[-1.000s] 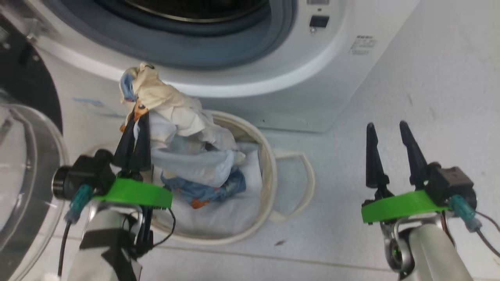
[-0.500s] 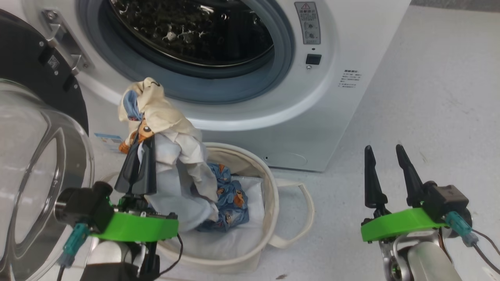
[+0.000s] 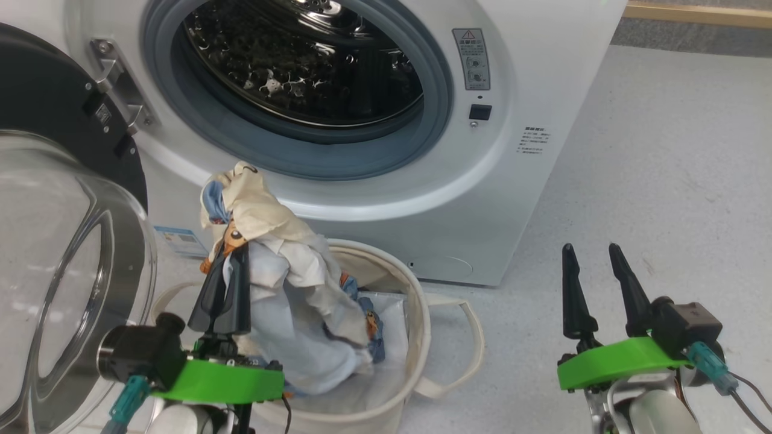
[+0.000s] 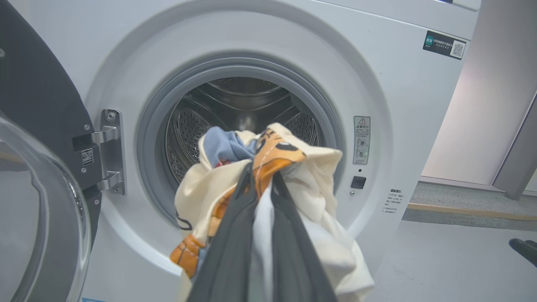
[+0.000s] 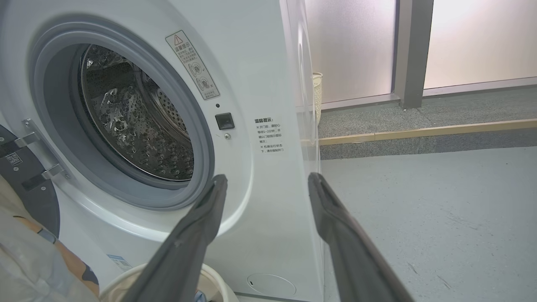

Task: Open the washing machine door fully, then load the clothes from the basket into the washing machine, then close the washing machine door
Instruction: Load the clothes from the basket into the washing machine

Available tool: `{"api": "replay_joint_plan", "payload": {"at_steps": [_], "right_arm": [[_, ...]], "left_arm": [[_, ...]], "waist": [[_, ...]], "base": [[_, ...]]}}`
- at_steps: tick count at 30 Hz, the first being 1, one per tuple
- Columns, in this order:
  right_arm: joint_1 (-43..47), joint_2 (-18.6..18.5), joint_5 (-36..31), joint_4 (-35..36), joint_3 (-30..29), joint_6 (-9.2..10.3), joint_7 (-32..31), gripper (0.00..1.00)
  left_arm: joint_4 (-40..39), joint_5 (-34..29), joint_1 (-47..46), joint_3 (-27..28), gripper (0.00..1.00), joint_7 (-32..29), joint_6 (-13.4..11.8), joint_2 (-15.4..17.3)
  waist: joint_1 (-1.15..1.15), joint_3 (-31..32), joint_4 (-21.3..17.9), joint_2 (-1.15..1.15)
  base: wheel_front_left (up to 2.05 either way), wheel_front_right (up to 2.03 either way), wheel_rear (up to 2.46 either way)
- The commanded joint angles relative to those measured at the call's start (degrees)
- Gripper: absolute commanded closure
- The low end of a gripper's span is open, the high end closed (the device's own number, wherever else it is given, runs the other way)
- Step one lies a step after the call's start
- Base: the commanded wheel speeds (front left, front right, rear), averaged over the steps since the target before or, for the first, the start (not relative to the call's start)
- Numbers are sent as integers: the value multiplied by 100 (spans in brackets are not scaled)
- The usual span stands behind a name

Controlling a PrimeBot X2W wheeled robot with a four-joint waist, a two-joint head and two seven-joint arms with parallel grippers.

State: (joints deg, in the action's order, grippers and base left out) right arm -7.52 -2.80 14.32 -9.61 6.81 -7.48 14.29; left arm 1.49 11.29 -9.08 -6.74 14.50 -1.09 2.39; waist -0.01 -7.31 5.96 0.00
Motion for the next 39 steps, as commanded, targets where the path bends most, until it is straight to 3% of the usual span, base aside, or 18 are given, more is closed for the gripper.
{"api": "replay_joint_plan", "payload": {"at_steps": [1, 9, 17, 20, 29, 39], "right_arm": [[-44, -8, 34, 170, 150, -1, 71, 0], [-108, -8, 2, 227, 147, -1, 71, 0], [-347, -8, -146, 376, 126, -1, 71, 0], [-481, -8, -142, 459, 76, -1, 71, 0], [-866, -8, -83, 608, 58, -1, 71, 0], [-1114, -8, -23, 769, 16, -1, 71, 0]], "left_arm": [[-217, 36, -105, 146, 100, 50, -35, 49], [-111, 70, -266, 118, 100, 50, -88, 49], [544, 28, -1197, 153, 100, 50, -7, 49], [919, 214, -1789, 420, 100, 50, 80, 49], [2582, -57, -4109, 1190, 100, 50, 429, 274], [4151, -338, -6610, 1473, 100, 50, 345, 733]], "waist": [[1, -13, -7, 0], [1, -266, -121, 0], [1, -1055, -358, 0], [1, -1446, -523, 0], [1, -2643, -1013, 0], [1, -3464, -1409, 0]], "base": [[0, 0, 0], [0, 0, 0], [0, 0, 0], [0, 0, 0], [0, 0, 0], [0, 0, 0]]}}
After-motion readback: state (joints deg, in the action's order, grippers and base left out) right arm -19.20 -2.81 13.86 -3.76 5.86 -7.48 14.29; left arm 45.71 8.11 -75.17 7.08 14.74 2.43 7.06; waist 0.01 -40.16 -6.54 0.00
